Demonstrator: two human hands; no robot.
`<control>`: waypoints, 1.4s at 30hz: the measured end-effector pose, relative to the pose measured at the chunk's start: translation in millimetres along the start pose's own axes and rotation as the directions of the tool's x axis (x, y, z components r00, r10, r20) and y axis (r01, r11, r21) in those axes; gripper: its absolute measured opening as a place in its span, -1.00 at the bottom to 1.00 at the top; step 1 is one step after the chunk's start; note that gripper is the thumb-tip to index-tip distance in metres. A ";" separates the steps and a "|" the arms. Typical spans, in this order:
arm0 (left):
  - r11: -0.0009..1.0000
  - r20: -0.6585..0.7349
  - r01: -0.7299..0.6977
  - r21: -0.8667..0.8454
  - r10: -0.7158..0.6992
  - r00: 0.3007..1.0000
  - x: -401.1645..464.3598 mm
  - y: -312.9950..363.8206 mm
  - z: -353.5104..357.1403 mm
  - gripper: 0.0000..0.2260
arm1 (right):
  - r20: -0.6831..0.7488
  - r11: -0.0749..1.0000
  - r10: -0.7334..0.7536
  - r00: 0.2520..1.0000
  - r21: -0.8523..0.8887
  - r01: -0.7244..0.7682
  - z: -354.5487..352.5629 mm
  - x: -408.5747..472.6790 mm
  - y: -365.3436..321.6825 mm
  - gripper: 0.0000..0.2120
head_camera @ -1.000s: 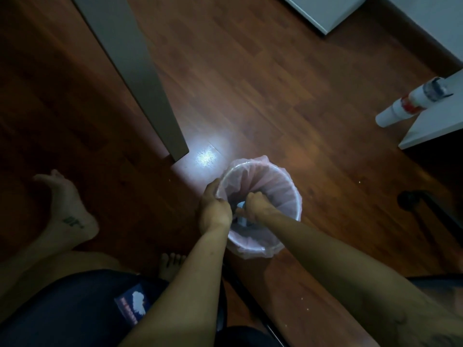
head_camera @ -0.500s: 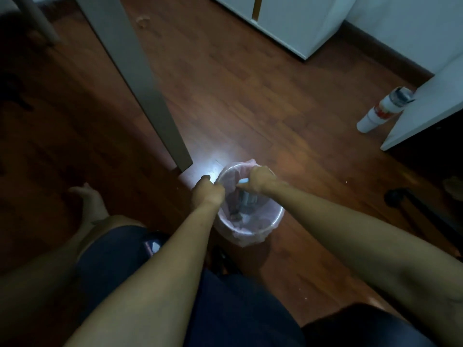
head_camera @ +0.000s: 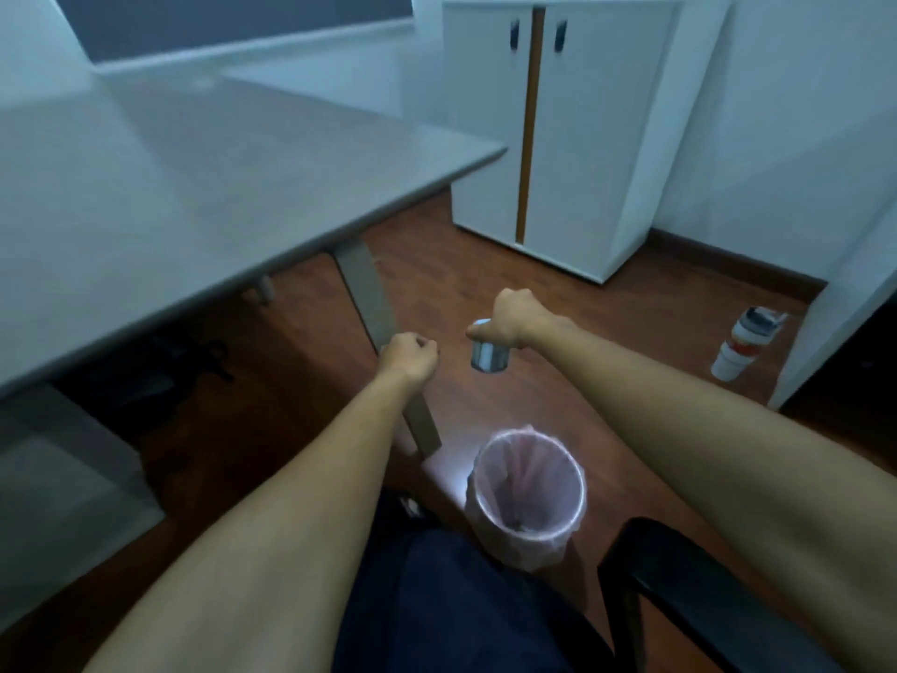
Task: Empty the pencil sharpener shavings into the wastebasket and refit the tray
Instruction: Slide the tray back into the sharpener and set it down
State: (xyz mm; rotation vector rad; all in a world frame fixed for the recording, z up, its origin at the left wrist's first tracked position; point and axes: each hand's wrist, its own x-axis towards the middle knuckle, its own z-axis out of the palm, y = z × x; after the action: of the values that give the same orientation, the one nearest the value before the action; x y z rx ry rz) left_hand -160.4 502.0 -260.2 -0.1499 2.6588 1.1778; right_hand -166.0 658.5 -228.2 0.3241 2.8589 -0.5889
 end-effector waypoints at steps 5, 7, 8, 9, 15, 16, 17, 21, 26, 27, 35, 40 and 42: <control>0.992 -0.127 -0.122 0.035 0.126 0.984 -30.3 29.1 -92.3 -0.71 | -0.147 0.989 -0.114 0.983 0.076 0.126 -70.9 -37.1 -73.0 -0.51; 0.985 -0.165 -0.170 0.041 0.174 0.971 -43.4 39.1 -130.6 -0.72 | -0.176 0.976 -0.179 0.968 0.095 0.197 -92.9 -51.6 -104.7 -0.51; 0.981 -0.189 -0.192 0.039 0.195 0.962 -52.0 42.8 -153.4 -0.73 | -0.192 0.967 -0.216 0.957 0.097 0.237 -102.7 -59.4 -124.3 -0.51; 0.978 -0.210 -0.207 0.033 0.210 0.955 -58.9 45.7 -173.7 -0.75 | -0.207 0.959 -0.234 0.950 0.111 0.260 -110.2 -64.5 -141.7 -0.49; 0.973 -0.425 -0.231 -0.029 0.197 0.883 -100.2 26.8 -284.3 -0.77 | -0.256 0.852 -0.322 0.911 0.342 0.397 -120.8 -80.6 -245.2 -0.51; 0.974 -0.480 -0.226 0.006 0.200 0.854 -106.0 19.9 -299.4 -0.73 | -0.260 0.818 -0.337 0.905 0.395 0.418 -117.2 -82.0 -259.2 -0.50; 0.976 -0.542 -0.209 0.058 0.206 0.815 -110.8 11.0 -314.4 -0.68 | -0.258 0.778 -0.360 0.897 0.448 0.441 -112.1 -84.7 -272.3 -0.52; 0.973 -0.722 -0.120 0.196 0.226 0.653 -134.1 -35.6 -365.5 -0.55 | -0.185 0.636 -0.481 0.857 0.599 0.486 -78.7 -91.6 -323.1 -0.65; 0.990 -0.848 0.008 0.144 0.120 0.516 -148.8 -105.1 -398.2 -0.44 | -0.111 0.405 -0.515 0.850 0.842 0.356 -24.6 -88.8 -369.3 -0.74; 0.995 -0.857 0.008 0.102 0.084 0.509 -150.7 -119.1 -399.7 -0.42 | -0.089 0.366 -0.519 0.850 0.876 0.314 -14.4 -89.7 -376.0 -0.71; 0.990 -0.871 -0.129 -0.064 0.008 0.491 -141.2 -177.4 -387.9 -0.47 | 0.020 0.179 -0.577 0.817 0.979 0.102 41.8 -88.2 -406.0 -0.61; 0.967 -0.903 -0.232 -0.106 0.003 0.429 -126.6 -189.3 -385.2 -0.60 | 0.002 0.093 -0.592 0.806 0.993 0.066 56.3 -93.0 -416.2 -0.69; 0.959 -0.913 -0.259 -0.114 0.001 0.407 -121.0 -190.8 -388.0 -0.65 | 0.001 0.069 -0.593 0.805 0.996 0.049 59.0 -91.6 -414.9 -0.71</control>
State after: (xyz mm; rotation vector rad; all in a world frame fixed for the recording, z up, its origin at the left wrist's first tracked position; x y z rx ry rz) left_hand -72.7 86.5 -114.4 -0.9012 3.4453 1.8927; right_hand -174.5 246.8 -108.2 -0.3484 1.5799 -2.3096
